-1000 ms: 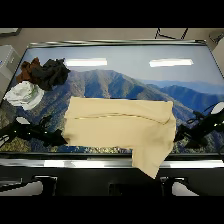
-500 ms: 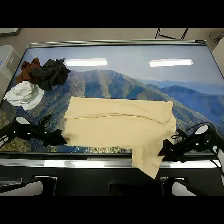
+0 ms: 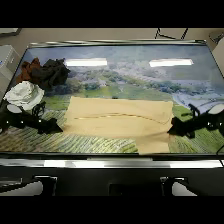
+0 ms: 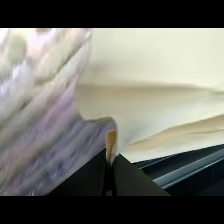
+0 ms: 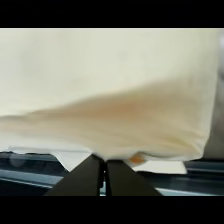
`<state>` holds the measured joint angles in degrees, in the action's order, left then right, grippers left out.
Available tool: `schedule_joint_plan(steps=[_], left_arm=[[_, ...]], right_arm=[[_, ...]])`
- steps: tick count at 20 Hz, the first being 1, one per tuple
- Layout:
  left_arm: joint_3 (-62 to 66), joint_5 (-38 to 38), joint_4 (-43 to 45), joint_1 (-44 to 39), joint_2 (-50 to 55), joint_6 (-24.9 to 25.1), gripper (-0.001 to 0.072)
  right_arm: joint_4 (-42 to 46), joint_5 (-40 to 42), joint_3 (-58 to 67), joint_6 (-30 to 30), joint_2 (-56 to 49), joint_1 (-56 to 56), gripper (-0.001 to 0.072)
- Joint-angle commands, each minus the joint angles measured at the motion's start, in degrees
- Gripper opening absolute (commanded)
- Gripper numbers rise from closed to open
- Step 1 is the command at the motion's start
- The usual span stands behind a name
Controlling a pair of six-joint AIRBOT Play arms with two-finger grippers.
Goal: Fold the clothes and pants, and hang the long-sleeved shirts on hangers.
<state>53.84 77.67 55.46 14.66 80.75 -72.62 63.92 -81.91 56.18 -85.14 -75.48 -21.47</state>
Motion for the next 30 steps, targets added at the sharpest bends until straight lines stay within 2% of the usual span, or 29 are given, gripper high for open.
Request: schedule_joint_plan(steps=[1,4,7,9,13,14,15,16,17,18,19,20,22,23,27,30], left_arm=[[14.0,1.0,-0.2,-2.6,6.4,-3.1,0.0021],[27.7,1.6,-0.2,-4.2,16.5,-7.0,0.0021],[40.4,5.4,-0.5,-4.5,27.0,-10.5,0.0022],[46.2,7.5,-0.7,-4.8,32.2,-11.9,0.0021],[49.5,6.3,-2.0,-5.2,37.4,-12.5,0.0025],[49.5,6.3,-3.4,-5.2,37.9,-12.5,0.0075],[49.5,6.4,-4.9,-5.0,38.0,-12.5,0.0236],[49.7,6.9,-6.1,-4.5,37.9,-12.2,0.0429],[50.6,8.3,-6.5,-3.8,37.6,-12.3,0.0548],[51.6,9.9,-6.4,-2.9,37.3,-12.3,0.0582],[52.7,11.6,-6.4,-1.7,36.8,-12.3,0.0673],[53.5,13.0,-6.4,-0.3,35.9,-12.7,0.0677],[53.9,14.4,-6.4,1.8,33.4,-13.7,0.0677],[53.9,14.9,-6.4,2.6,32.1,-14.0,0.0677],[53.9,16.0,-6.4,2.4,26.0,-15.1,0.0676],[53.9,15.9,-6.4,-0.7,21.4,-14.8,0.0676]], right_arm=[[0.5,0.1,17.0,-2.2,-7.6,4.7,0.0034],[1.6,1.3,28.7,-6.0,-18.2,7.3,0.0034],[0.5,3.5,36.3,-7.8,-26.2,7.7,0.0034],[-0.9,6.3,37.1,-9.6,-28.8,7.7,0.0035],[-4.3,6.9,37.1,-10.0,-33.2,7.7,0.0037],[-5.5,7.0,37.1,-10.0,-33.6,7.7,0.0037],[-6.2,7.3,37.1,-10.0,-33.6,7.7,0.0042],[-6.5,6.6,37.8,-10.0,-33.3,7.2,0.0119],[-6.9,4.6,39.0,-9.8,-32.9,6.4,0.031],[-6.8,1.3,40.7,-7.0,-32.4,4.7,0.0492],[-6.2,-2.0,41.7,-4.9,-31.9,2.6,0.0581],[-5.5,-5.1,41.8,-4.8,-31.4,-0.5,0.0641],[-3.6,-11.0,40.9,-4.8,-31.6,-6.4,0.0708],[-2.9,-11.8,39.3,-4.6,-31.6,-8.7,0.071],[-3.4,-7.3,31.4,1.0,-31.8,-11.5,0.0714],[-12.4,-6.1,29.7,6.6,-34.6,-11.4,0.0714]])
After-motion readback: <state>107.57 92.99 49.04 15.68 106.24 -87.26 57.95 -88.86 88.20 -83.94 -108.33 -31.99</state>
